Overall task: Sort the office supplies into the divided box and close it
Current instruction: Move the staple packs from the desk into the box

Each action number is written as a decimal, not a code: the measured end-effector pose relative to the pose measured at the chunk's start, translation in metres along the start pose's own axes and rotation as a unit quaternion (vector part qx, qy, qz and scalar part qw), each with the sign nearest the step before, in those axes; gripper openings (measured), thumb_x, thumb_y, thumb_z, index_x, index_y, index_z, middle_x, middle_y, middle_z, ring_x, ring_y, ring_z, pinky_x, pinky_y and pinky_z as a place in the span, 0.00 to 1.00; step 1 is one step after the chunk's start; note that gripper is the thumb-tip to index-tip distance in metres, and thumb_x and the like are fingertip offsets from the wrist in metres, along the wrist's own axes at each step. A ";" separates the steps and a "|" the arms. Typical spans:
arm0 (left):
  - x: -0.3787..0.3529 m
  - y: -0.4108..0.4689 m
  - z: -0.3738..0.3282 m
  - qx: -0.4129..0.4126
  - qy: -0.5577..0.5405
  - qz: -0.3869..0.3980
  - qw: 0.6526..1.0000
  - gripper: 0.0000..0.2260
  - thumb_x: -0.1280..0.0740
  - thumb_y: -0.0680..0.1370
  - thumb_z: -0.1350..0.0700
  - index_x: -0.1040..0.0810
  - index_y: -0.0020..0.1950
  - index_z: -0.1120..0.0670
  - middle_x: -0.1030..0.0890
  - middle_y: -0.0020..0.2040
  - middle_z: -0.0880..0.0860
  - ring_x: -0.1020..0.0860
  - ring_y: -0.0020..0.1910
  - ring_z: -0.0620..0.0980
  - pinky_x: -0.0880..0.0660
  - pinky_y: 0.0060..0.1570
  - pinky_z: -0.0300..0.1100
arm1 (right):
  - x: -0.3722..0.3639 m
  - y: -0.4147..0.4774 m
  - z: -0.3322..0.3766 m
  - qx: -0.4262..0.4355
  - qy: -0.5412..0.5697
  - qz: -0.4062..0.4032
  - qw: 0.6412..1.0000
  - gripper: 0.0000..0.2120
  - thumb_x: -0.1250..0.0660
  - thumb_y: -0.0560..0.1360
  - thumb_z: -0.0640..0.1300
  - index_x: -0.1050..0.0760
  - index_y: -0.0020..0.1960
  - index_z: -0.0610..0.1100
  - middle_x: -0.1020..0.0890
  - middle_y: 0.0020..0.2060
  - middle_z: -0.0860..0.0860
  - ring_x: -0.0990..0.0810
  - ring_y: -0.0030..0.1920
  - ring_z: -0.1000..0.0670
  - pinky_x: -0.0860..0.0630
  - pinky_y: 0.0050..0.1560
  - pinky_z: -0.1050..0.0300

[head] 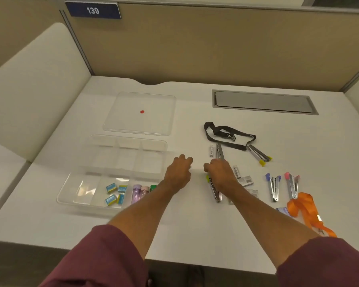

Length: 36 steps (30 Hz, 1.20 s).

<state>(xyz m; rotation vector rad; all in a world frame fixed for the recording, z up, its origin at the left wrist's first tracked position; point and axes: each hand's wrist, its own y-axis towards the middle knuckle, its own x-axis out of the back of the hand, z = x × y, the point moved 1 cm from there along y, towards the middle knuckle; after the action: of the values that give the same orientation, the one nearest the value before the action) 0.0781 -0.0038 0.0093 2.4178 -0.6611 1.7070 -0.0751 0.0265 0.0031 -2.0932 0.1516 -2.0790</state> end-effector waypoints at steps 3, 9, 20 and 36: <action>0.018 -0.002 0.011 -0.007 -0.005 -0.018 1.000 0.13 0.39 0.77 0.64 0.28 0.61 0.57 0.26 0.57 0.57 0.27 0.56 0.56 0.27 0.47 0.47 | 0.016 0.005 0.011 -0.018 0.052 -0.043 0.998 0.17 0.37 0.73 0.31 0.26 0.58 0.45 0.23 0.56 0.46 0.26 0.57 0.44 0.31 0.52 0.52; 0.056 -0.019 0.040 -0.005 -0.012 -0.064 0.998 0.13 0.37 0.77 0.63 0.27 0.61 0.57 0.25 0.56 0.57 0.26 0.54 0.55 0.23 0.49 0.49 | 0.046 0.013 0.063 -0.019 0.181 -0.074 0.981 0.15 0.38 0.72 0.29 0.27 0.57 0.40 0.26 0.55 0.43 0.26 0.54 0.42 0.27 0.45 0.50; 0.099 -0.095 0.135 0.045 -0.042 -0.126 0.990 0.14 0.36 0.76 0.64 0.27 0.62 0.58 0.25 0.57 0.57 0.25 0.56 0.55 0.24 0.50 0.47 | 0.057 0.008 0.193 0.042 0.228 -0.066 0.971 0.15 0.33 0.72 0.34 0.27 0.58 0.42 0.26 0.55 0.45 0.25 0.54 0.45 0.22 0.53 0.47; 0.080 -0.146 0.197 0.101 -0.080 -0.067 0.989 0.26 0.32 0.74 0.62 0.36 0.70 0.56 0.23 0.60 0.58 0.23 0.59 0.56 0.24 0.54 0.50 | 0.034 -0.004 0.280 0.113 0.192 -0.029 0.974 0.14 0.31 0.72 0.40 0.26 0.57 0.44 0.23 0.53 0.45 0.22 0.50 0.44 0.23 0.46 0.51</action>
<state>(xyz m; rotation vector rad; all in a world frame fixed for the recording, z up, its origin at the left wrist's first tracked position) 0.3312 0.0393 0.0341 2.6900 -0.3463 1.6125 0.2048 0.0402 0.0372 -1.5697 -0.0932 -2.3884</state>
